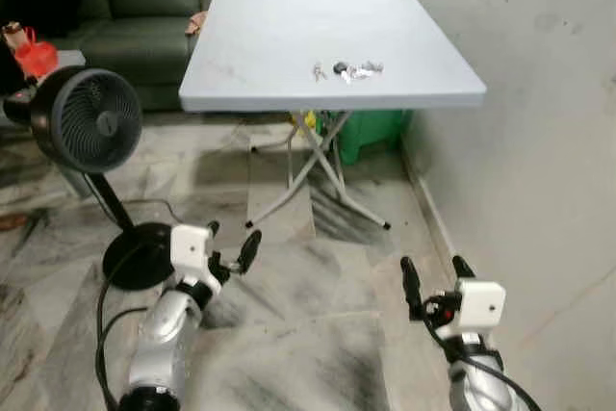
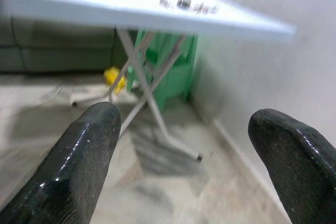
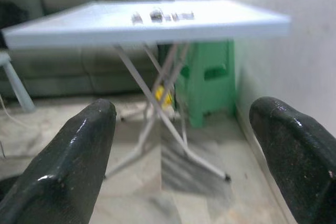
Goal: Hang keys on a hook
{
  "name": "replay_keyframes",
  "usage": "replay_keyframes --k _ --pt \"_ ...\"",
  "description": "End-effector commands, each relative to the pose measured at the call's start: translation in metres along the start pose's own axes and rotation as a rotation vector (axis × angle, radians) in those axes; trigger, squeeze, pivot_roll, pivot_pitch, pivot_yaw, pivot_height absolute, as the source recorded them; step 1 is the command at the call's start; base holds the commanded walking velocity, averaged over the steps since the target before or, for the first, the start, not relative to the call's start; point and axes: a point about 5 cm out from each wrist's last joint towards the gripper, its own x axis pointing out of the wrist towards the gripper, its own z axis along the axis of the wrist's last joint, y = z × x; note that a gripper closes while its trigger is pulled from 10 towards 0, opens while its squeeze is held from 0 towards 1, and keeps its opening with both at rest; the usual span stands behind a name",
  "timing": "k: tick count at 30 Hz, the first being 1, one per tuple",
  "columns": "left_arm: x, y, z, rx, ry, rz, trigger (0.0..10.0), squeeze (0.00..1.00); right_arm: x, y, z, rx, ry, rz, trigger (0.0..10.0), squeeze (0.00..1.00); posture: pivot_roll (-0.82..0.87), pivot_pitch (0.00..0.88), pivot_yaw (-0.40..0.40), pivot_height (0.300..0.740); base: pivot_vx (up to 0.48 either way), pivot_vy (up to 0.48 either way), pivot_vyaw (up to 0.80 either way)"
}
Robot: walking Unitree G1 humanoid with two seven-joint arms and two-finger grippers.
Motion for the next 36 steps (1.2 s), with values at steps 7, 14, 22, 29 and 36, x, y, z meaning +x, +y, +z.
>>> replay_keyframes --k 7,14,22,29,36 --pt "0.003 -0.012 0.008 -0.074 -0.016 -0.002 10.0 0.0 0.004 0.004 0.017 0.028 -0.006 -0.008 10.0 0.0 0.01 0.06 0.002 0.74 0.246 0.0 0.0" --pt "0.004 -0.024 0.017 -0.076 -0.026 -0.038 10.0 0.0 0.004 0.002 0.025 0.021 0.007 -0.006 10.0 0.0 0.01 0.065 -0.004 0.74 0.388 0.0 0.0" --pt "0.004 -0.028 0.017 -0.076 -0.013 -0.035 10.0 0.0 0.004 0.003 0.026 0.022 0.032 -0.01 10.0 0.0 0.01 0.066 -0.004 0.74 0.398 0.0 0.0" --pt "0.004 -0.027 0.018 -0.069 0.0 -0.034 10.0 0.0 0.004 0.003 0.028 0.022 0.043 -0.011 10.0 0.0 0.01 0.063 -0.003 0.74 0.418 0.0 0.0" --pt "0.007 -0.029 0.019 -0.062 0.003 -0.043 10.0 0.0 0.007 0.003 0.03 0.011 0.043 -0.007 10.0 0.0 0.01 0.051 -0.007 0.74 0.423 0.0 0.0"
